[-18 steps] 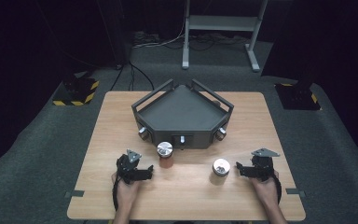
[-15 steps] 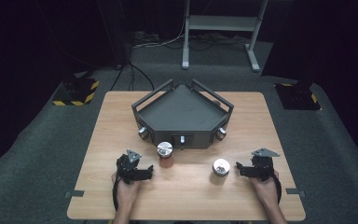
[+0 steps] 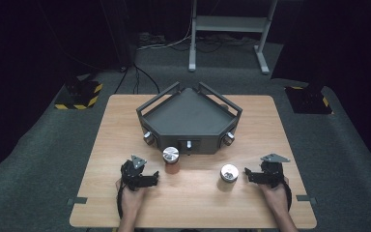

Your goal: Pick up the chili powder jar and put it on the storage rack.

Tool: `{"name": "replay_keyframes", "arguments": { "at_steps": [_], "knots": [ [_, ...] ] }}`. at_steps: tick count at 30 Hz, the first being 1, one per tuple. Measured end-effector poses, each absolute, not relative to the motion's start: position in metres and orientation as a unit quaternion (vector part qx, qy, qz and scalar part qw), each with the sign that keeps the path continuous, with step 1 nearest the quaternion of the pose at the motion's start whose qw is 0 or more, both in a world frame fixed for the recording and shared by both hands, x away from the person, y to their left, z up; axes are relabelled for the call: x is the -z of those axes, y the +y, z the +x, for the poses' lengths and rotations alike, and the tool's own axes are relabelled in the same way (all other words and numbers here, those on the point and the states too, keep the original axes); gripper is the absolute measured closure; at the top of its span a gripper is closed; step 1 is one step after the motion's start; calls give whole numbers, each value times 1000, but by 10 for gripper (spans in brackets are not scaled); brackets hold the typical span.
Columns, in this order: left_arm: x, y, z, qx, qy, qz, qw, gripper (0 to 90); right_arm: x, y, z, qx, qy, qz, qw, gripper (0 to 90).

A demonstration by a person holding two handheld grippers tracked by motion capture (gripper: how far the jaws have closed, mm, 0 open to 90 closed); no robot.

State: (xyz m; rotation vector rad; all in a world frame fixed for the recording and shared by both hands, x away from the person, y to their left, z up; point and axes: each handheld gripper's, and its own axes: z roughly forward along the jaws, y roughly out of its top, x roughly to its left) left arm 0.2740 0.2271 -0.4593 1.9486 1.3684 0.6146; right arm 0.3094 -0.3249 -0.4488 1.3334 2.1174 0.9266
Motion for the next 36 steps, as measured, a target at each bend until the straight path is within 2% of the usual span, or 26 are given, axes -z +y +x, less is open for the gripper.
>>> {"name": "replay_keyframes", "arguments": {
  "at_steps": [18,36],
  "knots": [
    [459,228,275,-233,524,747,336,62,449,-325,309,-337,771,486,234,102],
    [457,225,279,-227,522,754,329,2,449,-325,310,-338,772,486,234,102]
  ]
}}
